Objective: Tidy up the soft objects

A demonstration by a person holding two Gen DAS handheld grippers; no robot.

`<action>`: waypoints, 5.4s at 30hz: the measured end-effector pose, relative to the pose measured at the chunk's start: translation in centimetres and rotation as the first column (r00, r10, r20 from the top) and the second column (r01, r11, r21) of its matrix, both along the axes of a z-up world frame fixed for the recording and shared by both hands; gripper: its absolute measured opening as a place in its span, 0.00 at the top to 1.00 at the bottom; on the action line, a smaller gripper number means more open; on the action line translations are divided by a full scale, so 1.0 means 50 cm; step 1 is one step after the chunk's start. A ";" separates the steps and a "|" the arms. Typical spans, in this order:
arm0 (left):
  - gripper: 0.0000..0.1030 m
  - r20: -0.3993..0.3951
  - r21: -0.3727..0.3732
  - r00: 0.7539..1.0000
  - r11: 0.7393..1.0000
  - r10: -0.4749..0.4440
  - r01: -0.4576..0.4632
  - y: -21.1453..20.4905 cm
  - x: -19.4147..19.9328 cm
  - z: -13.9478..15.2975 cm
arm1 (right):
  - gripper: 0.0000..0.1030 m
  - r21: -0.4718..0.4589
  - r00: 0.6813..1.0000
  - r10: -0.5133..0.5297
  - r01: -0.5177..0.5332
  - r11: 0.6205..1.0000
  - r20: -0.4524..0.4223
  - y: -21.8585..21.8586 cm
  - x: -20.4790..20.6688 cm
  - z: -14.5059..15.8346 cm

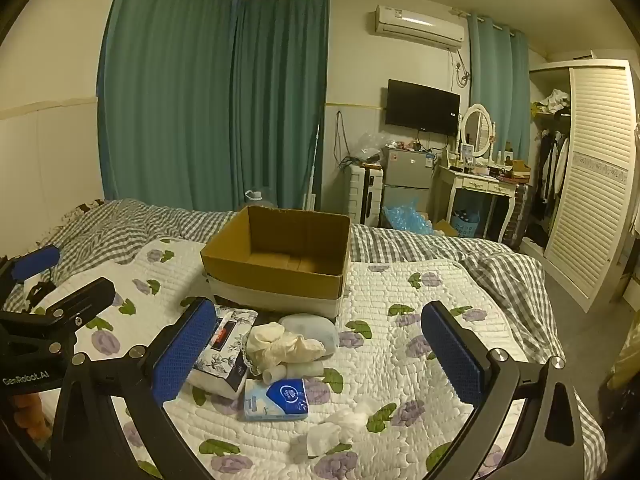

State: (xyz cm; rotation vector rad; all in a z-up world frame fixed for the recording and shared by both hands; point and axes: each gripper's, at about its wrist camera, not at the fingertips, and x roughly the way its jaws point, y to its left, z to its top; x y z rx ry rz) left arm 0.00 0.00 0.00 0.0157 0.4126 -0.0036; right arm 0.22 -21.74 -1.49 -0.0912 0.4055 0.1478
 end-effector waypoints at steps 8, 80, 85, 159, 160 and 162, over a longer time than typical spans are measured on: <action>0.00 -0.001 0.006 1.000 1.000 0.002 -0.002 0.000 -0.001 0.000 | 0.00 0.003 1.000 0.000 0.000 1.000 0.000 0.001 0.001 -0.003; 0.00 0.020 0.027 1.000 1.000 0.002 -0.003 0.010 -0.002 0.023 | 0.00 -0.036 1.000 0.019 -0.019 0.999 -0.003 0.019 -0.003 0.001; 0.00 0.032 0.028 0.999 1.000 0.001 -0.002 0.005 -0.004 0.032 | 0.00 -0.039 1.000 0.016 -0.016 0.999 -0.005 0.020 -0.002 0.004; 0.27 -0.291 0.036 0.951 0.992 -0.106 0.121 -0.040 0.134 -0.142 | 0.28 -0.029 0.951 0.060 -0.072 0.997 -0.304 -0.009 0.131 -0.121; 0.27 -0.273 0.043 0.956 0.992 -0.105 0.121 -0.037 0.126 -0.126 | 0.28 -0.028 0.956 0.061 -0.072 0.997 -0.287 -0.008 0.124 -0.106; 0.27 -0.239 0.058 0.965 0.991 -0.107 0.124 -0.035 0.110 -0.094 | 0.29 -0.033 0.965 0.067 -0.077 0.996 -0.254 -0.005 0.111 -0.075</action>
